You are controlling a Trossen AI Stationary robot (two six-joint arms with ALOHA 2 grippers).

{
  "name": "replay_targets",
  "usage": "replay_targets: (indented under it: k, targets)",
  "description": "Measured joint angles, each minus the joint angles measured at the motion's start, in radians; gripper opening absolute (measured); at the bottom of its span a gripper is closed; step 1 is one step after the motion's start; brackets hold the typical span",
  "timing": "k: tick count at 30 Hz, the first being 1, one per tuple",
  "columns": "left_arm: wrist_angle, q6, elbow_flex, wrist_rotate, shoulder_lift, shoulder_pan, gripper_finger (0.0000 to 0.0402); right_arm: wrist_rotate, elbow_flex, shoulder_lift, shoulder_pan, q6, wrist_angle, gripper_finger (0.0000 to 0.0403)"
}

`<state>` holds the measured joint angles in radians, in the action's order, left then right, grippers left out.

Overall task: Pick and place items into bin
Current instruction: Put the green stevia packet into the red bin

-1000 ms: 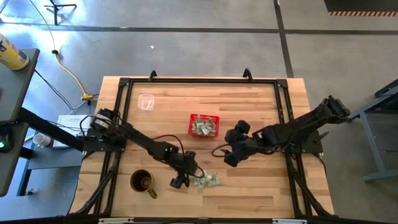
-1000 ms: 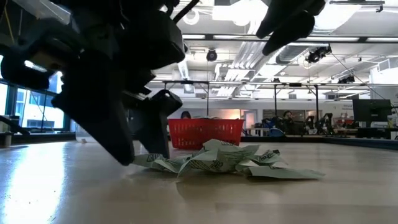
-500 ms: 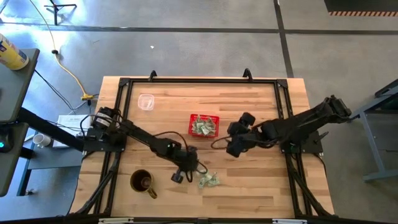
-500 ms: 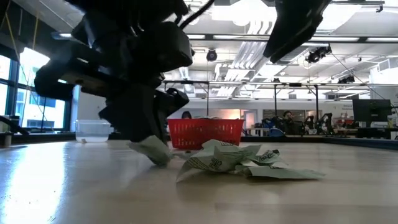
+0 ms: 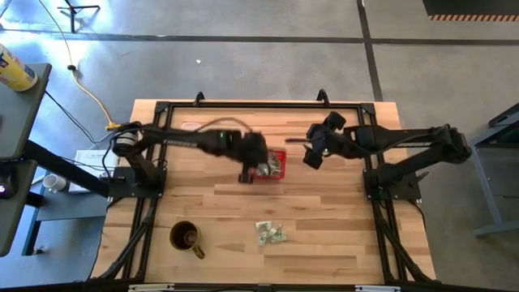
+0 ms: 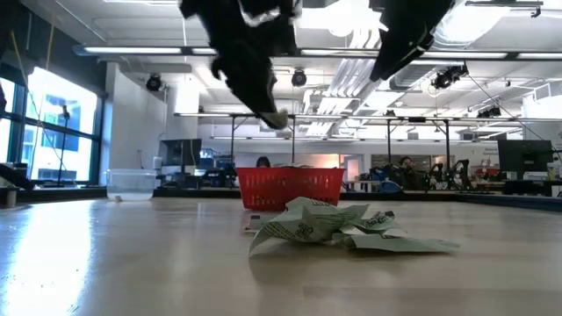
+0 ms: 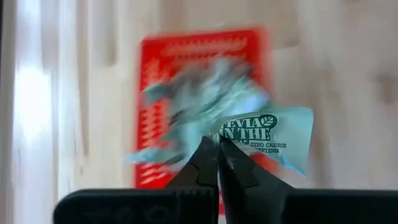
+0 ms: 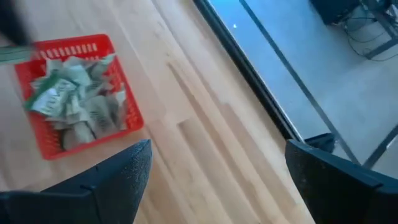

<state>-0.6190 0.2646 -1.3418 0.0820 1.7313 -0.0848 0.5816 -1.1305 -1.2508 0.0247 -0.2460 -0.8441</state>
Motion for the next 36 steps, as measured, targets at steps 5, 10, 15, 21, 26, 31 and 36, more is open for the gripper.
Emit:
replay_targets:
  k: [5,10,15,21,26,31,36]
  targets:
    - [0.007,-0.029,0.004,-0.084,0.039,-0.120,0.0107,-0.131,0.000,-0.005,0.034,0.019,-0.006,0.0358]
    - [0.003,-0.065,0.003,-0.094,0.031,-0.131,0.0229,-0.237,0.000,-0.037,0.012,0.018,0.050,0.0358]
    - [-0.191,-0.171,-0.011,-0.102,-0.034,-0.084,0.0322,-0.424,0.000,-0.145,-0.044,0.049,0.186,0.0358]
    - [-0.385,-0.294,-0.010,-0.095,-0.116,0.049,0.0351,-0.549,-0.001,-0.344,-0.189,0.090,0.291,0.0358]
    - [-0.401,-0.324,-0.010,0.001,-0.168,0.169,0.0327,-0.561,-0.030,-0.441,-0.333,0.089,0.312,0.0358]
    - [-0.390,-0.356,-0.010,0.046,-0.175,0.247,0.0299,-0.495,-0.035,-0.508,-0.433,0.091,0.444,0.0357]
    - [-0.372,-0.357,-0.010,0.066,-0.177,0.294,0.0277,-0.470,-0.036,-0.581,-0.458,0.075,0.520,0.0355]
